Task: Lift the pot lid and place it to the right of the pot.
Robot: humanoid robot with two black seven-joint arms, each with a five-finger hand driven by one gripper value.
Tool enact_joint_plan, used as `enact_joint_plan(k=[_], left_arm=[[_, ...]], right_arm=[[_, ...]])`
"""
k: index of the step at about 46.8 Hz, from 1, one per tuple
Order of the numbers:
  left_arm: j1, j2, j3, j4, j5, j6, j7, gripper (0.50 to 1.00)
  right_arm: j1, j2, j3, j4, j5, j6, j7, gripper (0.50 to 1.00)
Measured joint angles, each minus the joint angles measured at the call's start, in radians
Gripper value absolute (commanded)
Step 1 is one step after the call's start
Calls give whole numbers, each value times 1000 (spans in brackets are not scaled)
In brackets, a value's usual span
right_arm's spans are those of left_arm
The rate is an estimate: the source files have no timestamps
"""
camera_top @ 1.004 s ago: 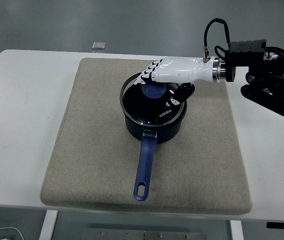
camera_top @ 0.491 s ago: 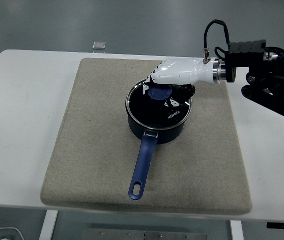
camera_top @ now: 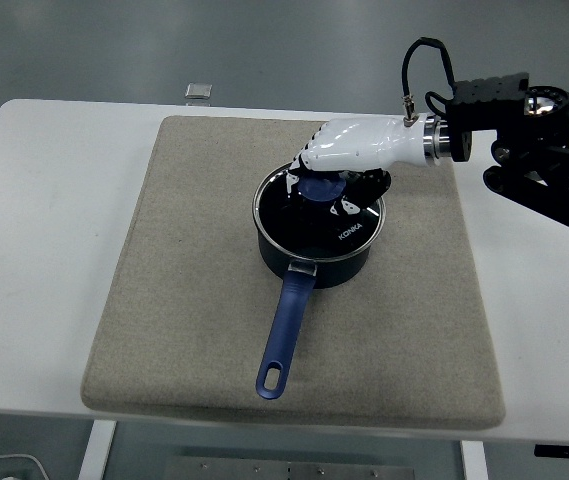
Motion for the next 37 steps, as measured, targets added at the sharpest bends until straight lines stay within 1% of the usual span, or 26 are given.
enact_joint_plan(k=[9,20,37], left_arm=[[0,0,-1,0,0,0,0,1000],[0,0,0,-1,0,0,0,1000],[0,0,0,-1,0,0,0,1000]], right_arm=[[6,-1,-1,0,-2,1,0,500],[38,-2,0,-1,5,1,0,500],[47,-1,1,-1,10,1,0,500]])
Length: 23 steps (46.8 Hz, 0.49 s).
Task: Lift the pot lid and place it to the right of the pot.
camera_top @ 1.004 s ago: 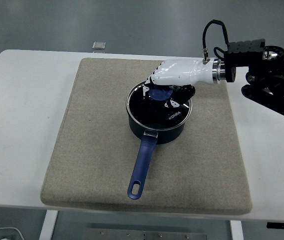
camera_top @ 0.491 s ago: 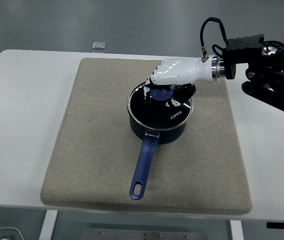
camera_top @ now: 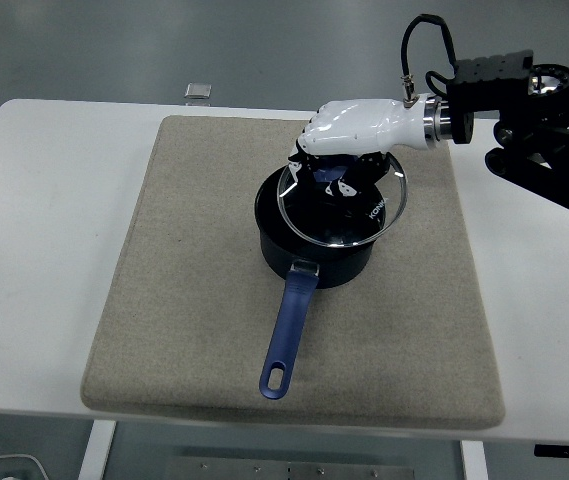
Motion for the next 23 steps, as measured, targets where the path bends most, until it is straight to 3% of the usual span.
enact_joint_plan(k=[23], left_arm=[[0,0,0,0,0,0,0,1000]], right_arm=[[-1,-5,1,5,11,9,0,500]])
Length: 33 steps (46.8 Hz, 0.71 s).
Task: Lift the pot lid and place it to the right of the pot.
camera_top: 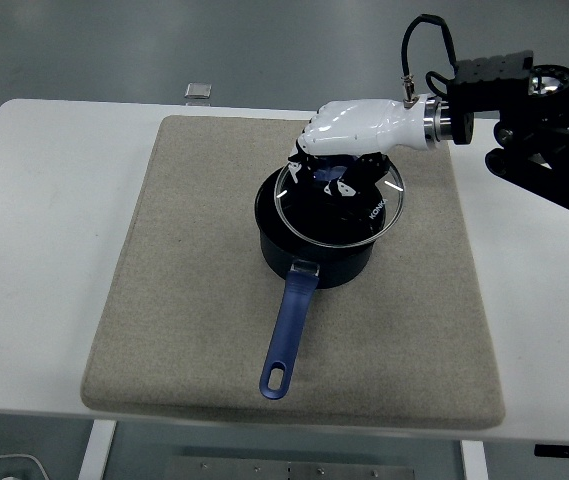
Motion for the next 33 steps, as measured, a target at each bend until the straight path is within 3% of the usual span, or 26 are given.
enact_joint_plan(k=[3,7,11,18,33], left_arm=[[0,0,0,0,0,0,0,1000],[0,0,0,0,-1,0,0,1000],[0,0,0,0,-1,0,0,1000],[0,0,-1,0,-1,0,0,1000],[0,0,0,0,0,0,0,1000]], right_arm=[[-1,1,2,2,3,7,0,515],[-3,3,5,3,4,12,0,686],[-3,-1,7,6,5,21,0,711],[-3,-3,9,7,6,28,0,889],[-1,-7,10,7,6,28,0,893]])
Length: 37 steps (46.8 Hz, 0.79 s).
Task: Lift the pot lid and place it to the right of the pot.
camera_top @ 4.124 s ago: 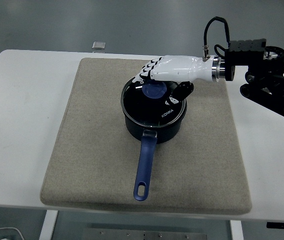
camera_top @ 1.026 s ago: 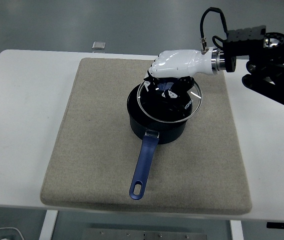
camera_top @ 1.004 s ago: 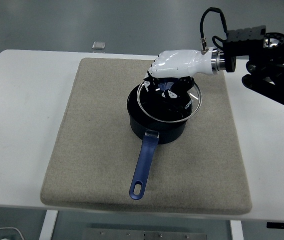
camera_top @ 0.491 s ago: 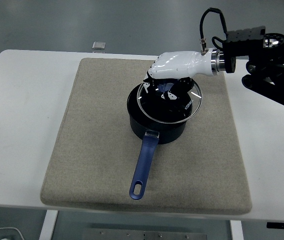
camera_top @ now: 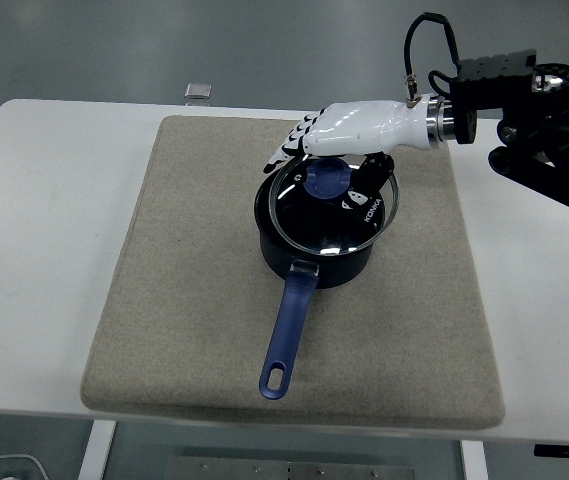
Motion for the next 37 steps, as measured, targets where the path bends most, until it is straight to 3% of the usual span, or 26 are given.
enact_joint_plan(k=[37], left_arm=[[0,0,0,0,-1,0,0,1000]], right_arm=[[2,-4,-2,-1,-2,1,0,893]])
